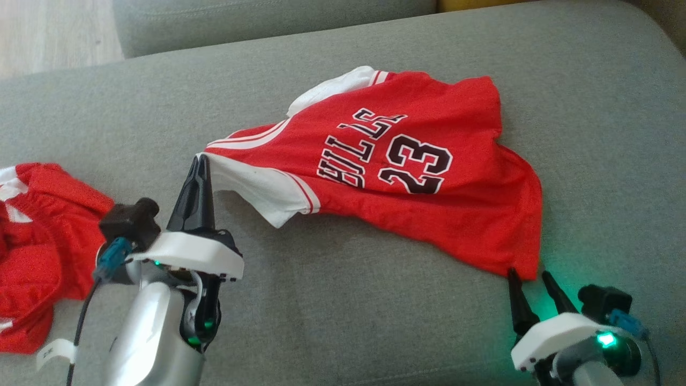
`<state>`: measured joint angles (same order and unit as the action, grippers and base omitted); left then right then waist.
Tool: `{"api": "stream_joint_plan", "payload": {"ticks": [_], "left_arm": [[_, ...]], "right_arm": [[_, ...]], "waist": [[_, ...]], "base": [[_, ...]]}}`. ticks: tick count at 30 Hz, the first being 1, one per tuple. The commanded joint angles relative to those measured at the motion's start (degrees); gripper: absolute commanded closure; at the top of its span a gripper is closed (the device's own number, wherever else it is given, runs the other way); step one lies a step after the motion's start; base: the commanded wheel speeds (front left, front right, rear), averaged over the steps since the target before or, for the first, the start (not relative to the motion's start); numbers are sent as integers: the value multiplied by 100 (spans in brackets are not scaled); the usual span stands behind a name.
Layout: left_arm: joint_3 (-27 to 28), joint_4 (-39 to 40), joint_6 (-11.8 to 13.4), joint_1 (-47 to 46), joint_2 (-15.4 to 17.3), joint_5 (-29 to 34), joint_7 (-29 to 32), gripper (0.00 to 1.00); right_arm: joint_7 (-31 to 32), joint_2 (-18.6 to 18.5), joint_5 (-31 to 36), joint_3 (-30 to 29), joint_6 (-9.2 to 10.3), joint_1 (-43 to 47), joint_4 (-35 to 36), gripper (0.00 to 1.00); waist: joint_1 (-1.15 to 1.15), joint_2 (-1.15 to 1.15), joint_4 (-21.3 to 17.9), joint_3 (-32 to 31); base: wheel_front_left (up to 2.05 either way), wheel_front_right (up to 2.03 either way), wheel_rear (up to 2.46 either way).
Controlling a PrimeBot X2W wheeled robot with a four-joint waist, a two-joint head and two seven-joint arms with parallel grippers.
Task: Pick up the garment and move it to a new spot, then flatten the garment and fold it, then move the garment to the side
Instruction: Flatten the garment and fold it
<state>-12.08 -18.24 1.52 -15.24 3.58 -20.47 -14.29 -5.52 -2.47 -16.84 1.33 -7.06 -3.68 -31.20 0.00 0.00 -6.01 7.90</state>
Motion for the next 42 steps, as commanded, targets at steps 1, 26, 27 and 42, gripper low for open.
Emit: {"api": "stream_joint_plan", "payload": {"ticks": [1, 26, 27, 42], "left_arm": [[183, 227, 6, -140, 70, 61, -70, 100], [606, 1555, 57, -402, 215, -148, 72, 100], [626, 1753, 63, -457, 221, -191, 142, 100], [677, 4625, 655, -1200, 625, 146, 1867, 100]], "right_arm": [[-61, -41, -55, 158, -43, -309, 45, 0], [457, -408, 433, 537, -43, -1813, 2359, 100], [525, -489, 431, 503, -43, -1964, 2495, 100], [2424, -210, 1322, -601, -43, -2448, 4666, 100]], "waist": [[0, 0, 52, 38], [0, 0, 348, -641], [0, 0, 370, -711], [0, 0, 570, -1103]], "base": [[0, 0, 0], [0, 0, 0], [0, 0, 0], [0, 0, 0]]}}
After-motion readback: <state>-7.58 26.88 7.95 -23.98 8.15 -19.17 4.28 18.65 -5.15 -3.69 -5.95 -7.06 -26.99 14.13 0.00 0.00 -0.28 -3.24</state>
